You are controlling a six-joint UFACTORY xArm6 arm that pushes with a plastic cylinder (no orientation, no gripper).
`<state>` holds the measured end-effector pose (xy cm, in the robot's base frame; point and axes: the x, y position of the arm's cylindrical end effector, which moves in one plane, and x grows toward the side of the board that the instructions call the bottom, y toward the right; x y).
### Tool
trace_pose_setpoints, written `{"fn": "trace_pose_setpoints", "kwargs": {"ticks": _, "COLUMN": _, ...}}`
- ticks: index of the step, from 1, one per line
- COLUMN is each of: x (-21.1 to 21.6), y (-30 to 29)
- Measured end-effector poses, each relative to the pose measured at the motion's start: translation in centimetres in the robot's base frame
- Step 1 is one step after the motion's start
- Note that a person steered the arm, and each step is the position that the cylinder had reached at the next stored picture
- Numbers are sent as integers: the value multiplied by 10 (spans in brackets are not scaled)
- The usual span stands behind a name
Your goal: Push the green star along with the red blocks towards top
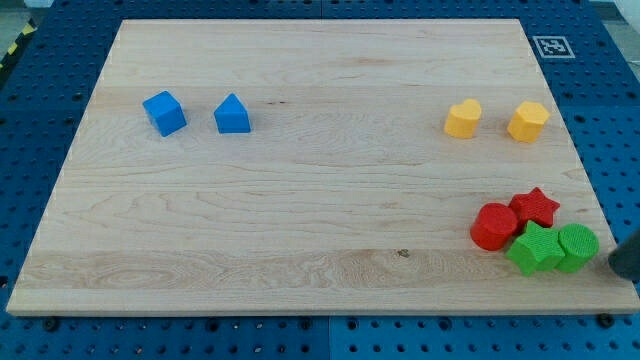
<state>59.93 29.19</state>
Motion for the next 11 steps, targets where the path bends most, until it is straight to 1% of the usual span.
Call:
{"fn": "trace_pose_setpoints", "kwargs": {"ticks": 1, "x": 16, "y": 0}}
{"fn": "trace_pose_setpoints", "kwargs": {"ticks": 2, "x": 13, "y": -7}}
{"fn": "trace_pose_setpoints", "kwargs": {"ticks": 4, "x": 10, "y": -62}}
{"fn": "trace_pose_setpoints", "kwargs": {"ticks": 7, "x": -11, "y": -116}}
{"fn": "trace_pose_setpoints", "kwargs": {"ticks": 8, "x": -24, "y": -122}}
{"fn": "trace_pose_setpoints", "kwargs": {"ticks": 10, "x": -26, "y": -122}}
{"fn": "trace_pose_setpoints", "kwargs": {"ticks": 11, "x": -44, "y": -123}}
